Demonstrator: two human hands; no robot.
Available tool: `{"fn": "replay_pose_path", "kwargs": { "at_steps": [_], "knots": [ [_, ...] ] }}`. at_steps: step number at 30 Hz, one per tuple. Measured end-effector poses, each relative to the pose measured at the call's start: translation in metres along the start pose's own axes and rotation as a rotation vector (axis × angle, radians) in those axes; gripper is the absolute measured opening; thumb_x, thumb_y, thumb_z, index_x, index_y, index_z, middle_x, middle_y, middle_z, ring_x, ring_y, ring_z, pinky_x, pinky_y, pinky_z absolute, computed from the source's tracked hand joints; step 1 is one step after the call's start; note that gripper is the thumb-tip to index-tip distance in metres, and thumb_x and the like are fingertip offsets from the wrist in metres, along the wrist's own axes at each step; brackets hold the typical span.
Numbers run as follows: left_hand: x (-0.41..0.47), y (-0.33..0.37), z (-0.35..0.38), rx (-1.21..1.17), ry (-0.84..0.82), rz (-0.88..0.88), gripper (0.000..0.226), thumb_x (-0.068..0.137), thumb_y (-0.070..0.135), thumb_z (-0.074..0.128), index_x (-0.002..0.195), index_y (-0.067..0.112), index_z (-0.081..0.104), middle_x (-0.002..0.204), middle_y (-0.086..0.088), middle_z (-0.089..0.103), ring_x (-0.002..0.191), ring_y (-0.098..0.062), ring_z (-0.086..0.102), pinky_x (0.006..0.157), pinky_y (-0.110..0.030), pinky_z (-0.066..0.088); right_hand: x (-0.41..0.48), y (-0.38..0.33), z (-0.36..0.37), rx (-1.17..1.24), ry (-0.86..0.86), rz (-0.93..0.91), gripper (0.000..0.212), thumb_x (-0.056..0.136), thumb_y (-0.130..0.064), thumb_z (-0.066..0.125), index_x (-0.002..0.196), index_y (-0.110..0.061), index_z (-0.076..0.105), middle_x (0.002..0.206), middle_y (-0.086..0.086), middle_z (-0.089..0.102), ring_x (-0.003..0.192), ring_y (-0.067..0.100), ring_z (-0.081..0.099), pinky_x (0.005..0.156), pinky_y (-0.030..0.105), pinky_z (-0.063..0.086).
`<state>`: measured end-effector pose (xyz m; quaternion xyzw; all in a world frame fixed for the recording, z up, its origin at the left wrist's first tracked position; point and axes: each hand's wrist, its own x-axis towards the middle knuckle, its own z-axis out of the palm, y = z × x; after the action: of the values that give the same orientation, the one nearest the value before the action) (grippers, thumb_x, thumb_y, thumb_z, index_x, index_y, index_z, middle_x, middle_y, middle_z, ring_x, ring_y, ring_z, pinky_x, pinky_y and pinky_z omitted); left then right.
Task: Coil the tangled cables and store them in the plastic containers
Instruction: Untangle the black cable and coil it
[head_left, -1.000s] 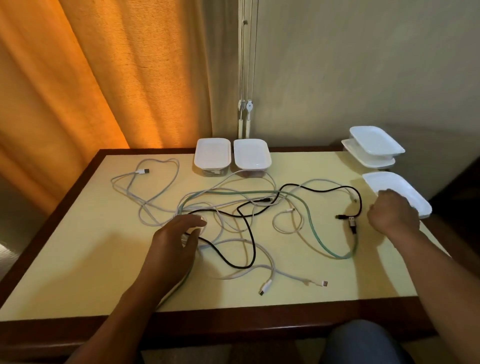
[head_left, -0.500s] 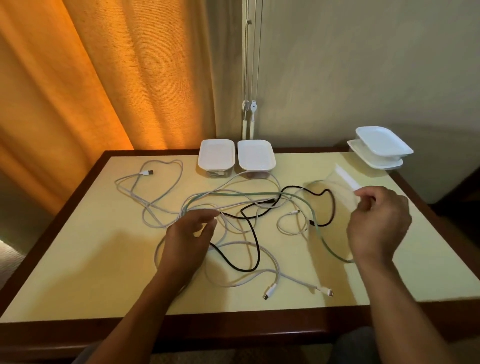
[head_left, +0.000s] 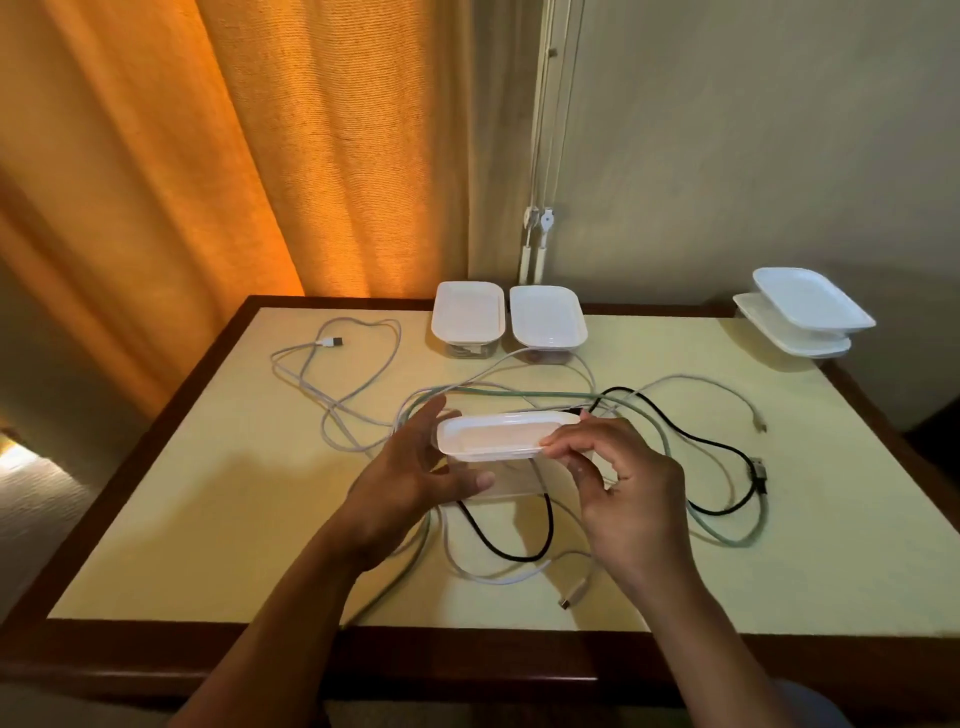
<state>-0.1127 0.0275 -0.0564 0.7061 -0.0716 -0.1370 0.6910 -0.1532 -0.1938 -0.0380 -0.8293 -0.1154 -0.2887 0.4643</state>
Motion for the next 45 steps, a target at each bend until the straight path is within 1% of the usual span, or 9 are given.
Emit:
{"fn": "replay_pose_path", "kwargs": {
  "at_steps": [4, 8, 10, 15, 20, 32, 36, 42, 45],
  "knots": [
    [0.003, -0.004, 0.002, 0.028, 0.041, 0.018, 0.125, 0.055, 0.030, 0.102, 0.158, 0.021, 0.032, 0.143, 0.003, 0.060, 0.134, -0.017, 0.056, 0.110, -0.050, 0.049, -0.001, 0.006, -0.003, 0.019, -0.084, 0.098, 0.032, 0.085, 0.005, 0.074, 0.096, -0.025, 0.075, 0.102, -0.016, 0.073, 0.117, 0.006, 0.065, 0.105, 0.019, 0.046],
    [0.003, -0.002, 0.014, 0.177, 0.185, 0.156, 0.103, 0.064, 0.016, 0.098, 0.145, 0.043, 0.040, 0.139, 0.019, 0.055, 0.131, 0.002, 0.050, 0.094, -0.015, 0.052, -0.002, 0.003, -0.002, -0.012, -0.237, 0.096, 0.029, 0.090, -0.018, 0.077, 0.117, -0.027, 0.073, 0.120, -0.017, 0.069, 0.120, 0.002, 0.060, 0.102, 0.025, 0.049],
    [0.001, -0.002, 0.020, 0.277, 0.241, 0.227, 0.099, 0.064, 0.024, 0.098, 0.136, 0.054, 0.038, 0.137, 0.025, 0.052, 0.129, 0.006, 0.050, 0.091, -0.009, 0.048, -0.004, 0.002, 0.007, -0.037, -0.299, 0.078, 0.036, 0.091, -0.033, 0.074, 0.126, -0.025, 0.070, 0.130, -0.017, 0.065, 0.128, -0.001, 0.054, 0.109, 0.031, 0.046],
    [-0.008, -0.007, -0.006, 0.537, 0.456, 0.325, 0.115, 0.061, 0.035, 0.097, 0.156, 0.022, 0.034, 0.146, 0.018, 0.043, 0.128, 0.015, 0.040, 0.099, -0.017, 0.045, -0.007, -0.002, 0.032, -0.057, -0.390, 0.021, 0.046, 0.096, -0.041, 0.067, 0.139, -0.027, 0.060, 0.146, -0.013, 0.055, 0.143, 0.002, 0.039, 0.115, 0.042, 0.041],
    [-0.023, -0.006, -0.027, 0.611, 0.542, 0.366, 0.115, 0.063, 0.035, 0.095, 0.157, 0.016, 0.031, 0.149, 0.002, 0.043, 0.134, -0.008, 0.044, 0.102, -0.027, 0.047, -0.001, -0.020, 0.060, -0.162, -0.457, -0.113, 0.056, 0.096, -0.060, 0.051, 0.139, -0.025, 0.061, 0.146, -0.009, 0.057, 0.141, 0.007, 0.044, 0.112, 0.041, 0.044],
    [-0.040, 0.000, -0.052, 0.551, 0.591, 0.339, 0.113, 0.067, 0.027, 0.096, 0.158, 0.023, 0.031, 0.143, 0.008, 0.048, 0.129, -0.004, 0.048, 0.101, -0.030, 0.053, 0.007, -0.048, 0.104, -0.215, -0.227, -0.373, 0.023, 0.101, -0.020, 0.057, 0.113, -0.009, 0.074, 0.109, 0.005, 0.076, 0.098, 0.019, 0.072, 0.080, 0.036, 0.062],
    [-0.071, -0.012, -0.088, 0.541, 0.639, 0.277, 0.107, 0.067, 0.028, 0.094, 0.155, 0.034, 0.032, 0.144, 0.018, 0.043, 0.133, 0.004, 0.045, 0.100, -0.020, 0.046, 0.039, -0.073, 0.112, -0.066, 0.018, -0.157, 0.014, 0.101, -0.016, 0.062, 0.095, -0.008, 0.073, 0.072, -0.008, 0.062, 0.058, -0.006, 0.050, 0.060, 0.002, 0.036],
    [-0.139, -0.050, -0.119, 0.417, 0.915, 0.082, 0.107, 0.059, 0.036, 0.095, 0.147, 0.037, 0.035, 0.154, 0.008, 0.043, 0.139, -0.015, 0.042, 0.108, -0.048, 0.046, 0.049, -0.101, 0.168, 0.212, 0.088, 0.342, 0.024, 0.101, -0.033, 0.061, 0.103, -0.017, 0.079, 0.083, -0.011, 0.073, 0.077, -0.006, 0.064, 0.067, 0.007, 0.045],
    [-0.160, -0.065, -0.125, 0.443, 1.017, -0.060, 0.118, 0.052, 0.044, 0.096, 0.151, 0.030, 0.032, 0.157, 0.002, 0.036, 0.142, -0.023, 0.039, 0.107, -0.054, 0.045, 0.040, -0.097, 0.199, 0.394, 0.117, 0.641, 0.022, 0.100, -0.033, 0.063, 0.100, -0.020, 0.080, 0.084, -0.008, 0.076, 0.084, 0.010, 0.071, 0.078, 0.036, 0.061]
  ]
}}
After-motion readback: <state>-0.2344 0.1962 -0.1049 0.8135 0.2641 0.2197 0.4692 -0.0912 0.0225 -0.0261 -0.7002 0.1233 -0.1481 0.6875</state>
